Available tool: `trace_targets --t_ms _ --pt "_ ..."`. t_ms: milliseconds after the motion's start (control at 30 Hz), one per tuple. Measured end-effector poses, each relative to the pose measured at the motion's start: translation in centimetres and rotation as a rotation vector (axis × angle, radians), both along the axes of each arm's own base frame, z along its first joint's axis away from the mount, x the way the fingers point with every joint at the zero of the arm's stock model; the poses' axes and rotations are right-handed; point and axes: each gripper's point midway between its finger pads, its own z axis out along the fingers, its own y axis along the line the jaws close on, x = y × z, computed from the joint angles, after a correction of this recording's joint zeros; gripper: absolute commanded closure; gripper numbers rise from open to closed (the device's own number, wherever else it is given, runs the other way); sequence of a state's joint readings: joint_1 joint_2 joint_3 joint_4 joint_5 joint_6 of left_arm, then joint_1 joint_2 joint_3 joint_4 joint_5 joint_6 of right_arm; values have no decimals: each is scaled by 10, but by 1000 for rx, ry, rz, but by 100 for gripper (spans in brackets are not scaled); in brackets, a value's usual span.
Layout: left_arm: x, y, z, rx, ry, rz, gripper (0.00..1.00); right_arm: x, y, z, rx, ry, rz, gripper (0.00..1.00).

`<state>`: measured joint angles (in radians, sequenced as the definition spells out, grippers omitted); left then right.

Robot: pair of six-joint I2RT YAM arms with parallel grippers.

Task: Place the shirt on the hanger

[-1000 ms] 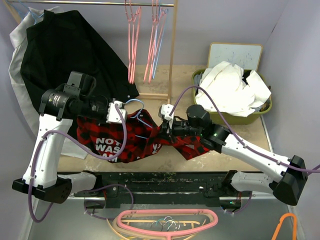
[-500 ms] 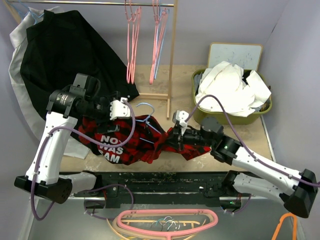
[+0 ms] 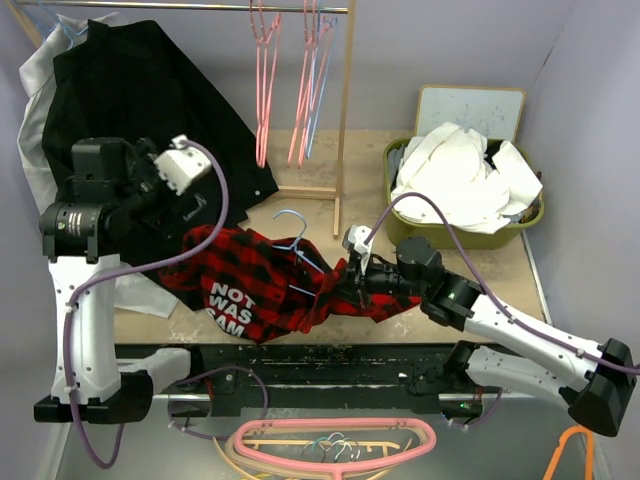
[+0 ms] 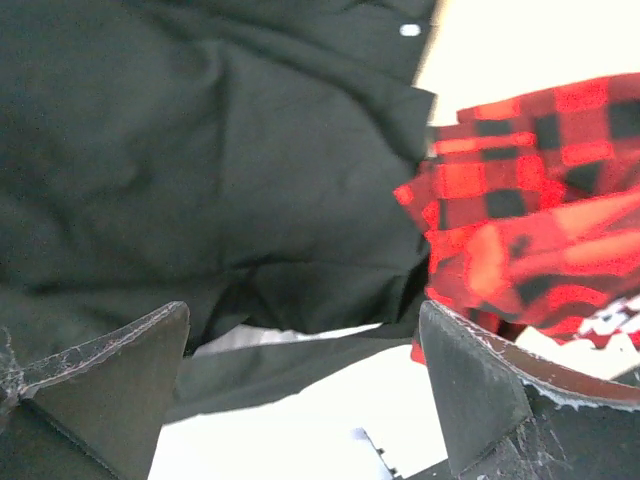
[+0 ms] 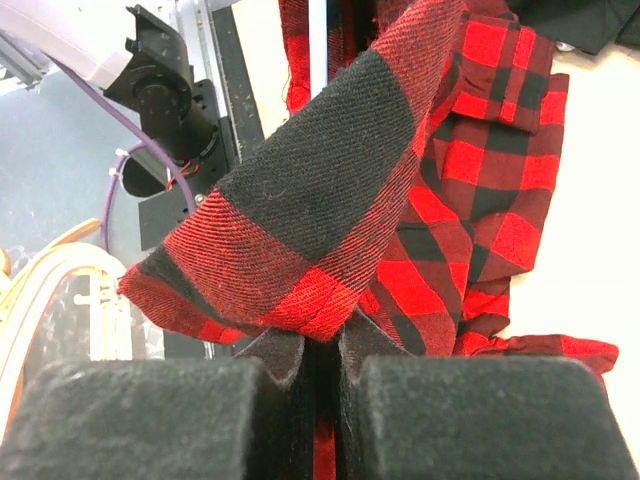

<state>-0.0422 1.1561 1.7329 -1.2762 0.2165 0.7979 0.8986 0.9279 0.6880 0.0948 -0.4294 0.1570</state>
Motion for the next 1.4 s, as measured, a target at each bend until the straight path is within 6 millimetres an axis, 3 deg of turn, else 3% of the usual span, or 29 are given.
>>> trace_targets --t_ms 133,233,300,367,467,533,667,800,900,1067,1233,1400 --pt "10 31 23 -24 -108 217 1 -3 -2 2 -18 6 11 100" --pt "14 35 46 -87 -143 294 1 4 5 12 -48 -7 23 100" --pt "15 29 78 -161 -200 306 1 13 17 22 -79 -16 38 100" --pt "11 22 128 -263 -322 308 1 27 33 36 -101 -34 41 100" --pt "-20 26 205 -399 -555 362 1 58 61 66 -121 -79 8 100" --pt "-44 39 239 -467 -691 452 1 79 76 84 -132 -95 -41 100" --pt "-87 72 275 -588 -895 665 1 123 97 116 -109 -115 -198 100" --pt "-84 88 273 -611 -921 777 1 149 93 137 -102 -116 -402 100" --pt "-62 98 253 -587 -864 855 1 169 83 163 -91 -144 -590 100" --pt "-26 107 224 -541 -770 925 1 198 45 199 -91 -211 -911 100" --pt "-14 110 209 -514 -726 949 1 202 9 194 -131 -243 -1008 100" --pt "-20 110 210 -519 -740 950 1 192 9 208 -92 -271 -928 100"
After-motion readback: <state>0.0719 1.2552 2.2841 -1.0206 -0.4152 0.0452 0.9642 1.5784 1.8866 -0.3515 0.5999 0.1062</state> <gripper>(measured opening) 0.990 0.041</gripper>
